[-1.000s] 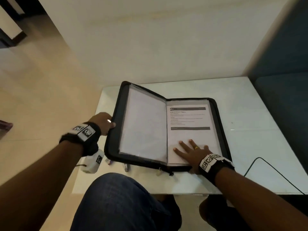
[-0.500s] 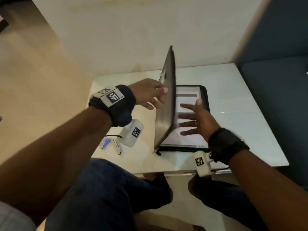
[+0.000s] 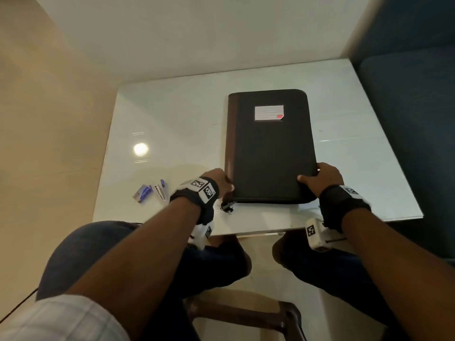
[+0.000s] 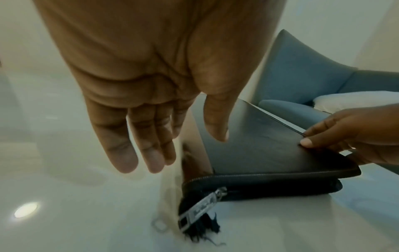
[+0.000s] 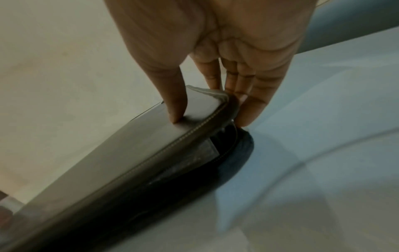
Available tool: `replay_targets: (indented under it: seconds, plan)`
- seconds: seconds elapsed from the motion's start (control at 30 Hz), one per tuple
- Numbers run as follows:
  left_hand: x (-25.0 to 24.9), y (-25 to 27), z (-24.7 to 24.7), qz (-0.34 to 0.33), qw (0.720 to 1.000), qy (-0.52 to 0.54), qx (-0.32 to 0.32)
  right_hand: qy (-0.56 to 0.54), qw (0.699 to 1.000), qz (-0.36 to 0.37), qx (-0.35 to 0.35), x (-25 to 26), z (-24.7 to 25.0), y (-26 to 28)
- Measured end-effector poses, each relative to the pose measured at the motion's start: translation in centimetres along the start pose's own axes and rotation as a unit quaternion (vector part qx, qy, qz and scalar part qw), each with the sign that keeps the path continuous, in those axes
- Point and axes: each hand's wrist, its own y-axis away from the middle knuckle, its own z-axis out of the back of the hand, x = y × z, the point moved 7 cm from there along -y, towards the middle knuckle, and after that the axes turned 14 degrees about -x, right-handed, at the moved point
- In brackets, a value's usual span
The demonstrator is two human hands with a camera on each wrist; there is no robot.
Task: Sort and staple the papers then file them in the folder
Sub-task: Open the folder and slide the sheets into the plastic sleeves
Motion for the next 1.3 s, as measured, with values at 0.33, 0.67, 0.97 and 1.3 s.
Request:
replay_targets:
  seconds: [0.33, 0.67, 0.97, 1.3]
  plan:
    - [2.3, -1.9, -4.3, 0.096, 0.987, 0.121, -0.043, 0.113, 0.992, -0.016, -0.046, 0.4, 0.0, 2.4]
    - [2.8, -2.9, -5.5, 0.146, 0.96, 0.236, 0.02, -0.096, 0.991, -0.04, 0.087, 5.5, -6.9, 12.3]
    - [2.2, -2.5, -6.7, 0.122, 0.957, 0.25, 0.08, -0.32, 0.902, -0.212, 0.196, 7.1, -10.6, 15.6]
    - [2.1, -2.3, -8.1, 0.123, 0.933, 0.327, 0.09, -0.176, 0.963, -0.103, 0.176, 6.9, -10.4, 14.9]
